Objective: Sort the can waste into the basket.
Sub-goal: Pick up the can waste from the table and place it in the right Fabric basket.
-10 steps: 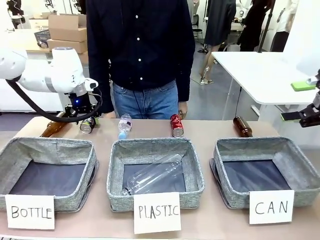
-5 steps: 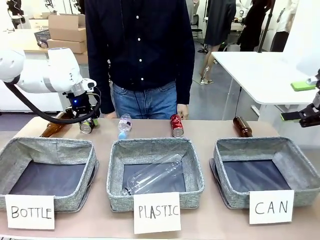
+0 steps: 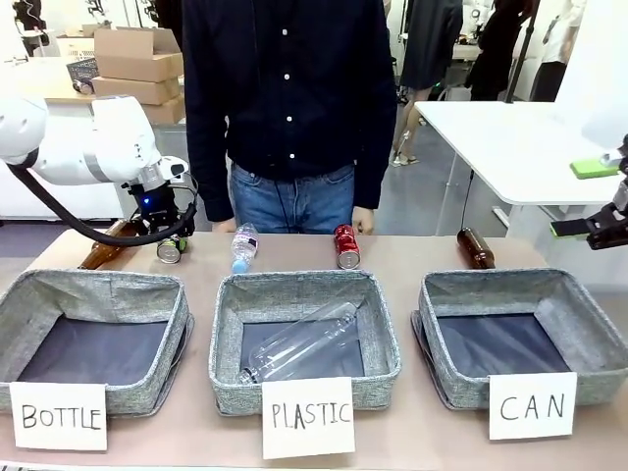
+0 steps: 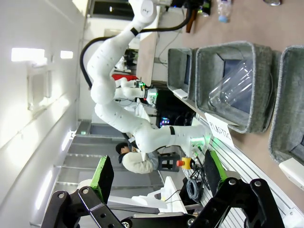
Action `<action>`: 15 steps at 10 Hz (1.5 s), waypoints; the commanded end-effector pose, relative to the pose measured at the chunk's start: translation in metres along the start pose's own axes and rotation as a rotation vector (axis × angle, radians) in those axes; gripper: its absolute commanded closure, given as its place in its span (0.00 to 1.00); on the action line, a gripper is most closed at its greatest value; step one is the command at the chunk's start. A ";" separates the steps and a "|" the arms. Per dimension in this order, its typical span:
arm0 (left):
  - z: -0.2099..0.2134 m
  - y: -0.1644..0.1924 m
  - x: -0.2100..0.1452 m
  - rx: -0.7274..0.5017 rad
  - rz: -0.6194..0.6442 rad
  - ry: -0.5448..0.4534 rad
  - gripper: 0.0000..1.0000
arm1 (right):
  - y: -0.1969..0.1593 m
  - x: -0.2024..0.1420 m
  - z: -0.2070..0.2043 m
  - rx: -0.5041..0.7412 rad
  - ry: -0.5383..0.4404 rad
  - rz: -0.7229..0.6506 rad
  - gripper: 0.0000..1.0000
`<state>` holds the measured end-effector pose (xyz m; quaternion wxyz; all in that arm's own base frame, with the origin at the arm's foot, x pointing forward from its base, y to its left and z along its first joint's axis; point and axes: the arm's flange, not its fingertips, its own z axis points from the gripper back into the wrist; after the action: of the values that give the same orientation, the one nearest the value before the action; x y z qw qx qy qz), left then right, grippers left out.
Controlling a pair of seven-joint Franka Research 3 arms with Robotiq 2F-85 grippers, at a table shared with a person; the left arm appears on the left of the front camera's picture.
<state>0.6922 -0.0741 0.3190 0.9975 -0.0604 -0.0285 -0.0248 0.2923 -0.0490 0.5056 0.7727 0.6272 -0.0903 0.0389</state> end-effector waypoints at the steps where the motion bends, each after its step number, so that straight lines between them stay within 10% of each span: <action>1: 0.007 0.001 -0.001 -0.061 0.006 -0.009 1.00 | 0.002 0.003 -0.001 0.024 -0.009 0.030 0.00; 5: 0.071 -0.008 -0.065 -0.176 0.098 -0.132 1.00 | 0.002 0.003 -0.001 0.024 -0.009 0.030 0.00; 10: 0.155 0.031 -0.250 -0.535 -0.281 -0.120 1.00 | 0.002 0.003 -0.001 0.024 -0.009 0.030 0.00; 11: 0.156 -0.011 -0.185 -0.434 -0.130 -0.211 1.00 | 0.002 0.003 -0.001 0.024 -0.009 0.030 0.00; 15: 0.156 -0.011 -0.185 -0.434 -0.130 -0.211 1.00 | 0.002 0.003 -0.001 0.024 -0.009 0.030 0.00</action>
<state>0.5023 -0.0595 0.4563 0.9454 -0.2813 -0.1362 -0.0925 0.2921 -0.0493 0.5057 0.7727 0.6272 -0.0901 0.0389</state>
